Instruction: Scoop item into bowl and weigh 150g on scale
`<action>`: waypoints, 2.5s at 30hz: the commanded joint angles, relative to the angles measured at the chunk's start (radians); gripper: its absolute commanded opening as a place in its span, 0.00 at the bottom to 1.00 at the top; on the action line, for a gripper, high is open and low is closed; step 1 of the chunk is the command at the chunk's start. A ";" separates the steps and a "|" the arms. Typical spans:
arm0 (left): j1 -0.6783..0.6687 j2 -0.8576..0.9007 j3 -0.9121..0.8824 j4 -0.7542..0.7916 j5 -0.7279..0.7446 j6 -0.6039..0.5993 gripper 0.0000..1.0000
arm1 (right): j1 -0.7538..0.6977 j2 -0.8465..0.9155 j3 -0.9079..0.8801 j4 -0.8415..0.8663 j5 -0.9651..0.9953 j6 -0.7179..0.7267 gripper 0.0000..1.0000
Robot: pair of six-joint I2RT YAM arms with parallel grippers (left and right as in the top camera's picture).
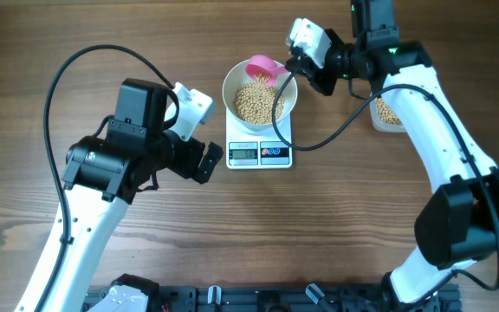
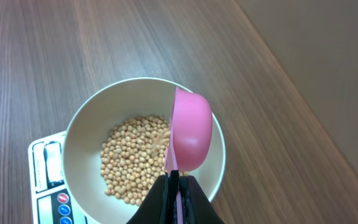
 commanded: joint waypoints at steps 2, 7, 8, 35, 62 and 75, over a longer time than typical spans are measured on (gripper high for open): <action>0.005 -0.002 0.011 0.000 0.005 0.016 1.00 | 0.032 -0.085 0.014 -0.039 0.113 -0.019 0.04; 0.005 -0.002 0.011 0.000 0.005 0.016 1.00 | 0.093 -0.097 0.014 -0.073 0.269 -0.043 0.04; 0.005 -0.002 0.011 0.000 0.005 0.016 1.00 | 0.094 -0.097 0.014 -0.076 0.268 -0.042 0.04; 0.005 -0.002 0.011 0.000 0.005 0.016 1.00 | -0.645 -0.401 0.015 -0.466 0.083 0.485 0.04; 0.005 -0.002 0.011 0.000 0.005 0.016 1.00 | -0.385 -0.308 0.015 -0.476 0.718 0.582 0.04; 0.005 -0.002 0.011 0.000 0.005 0.016 1.00 | -0.027 -0.056 0.015 -0.473 1.393 0.715 0.04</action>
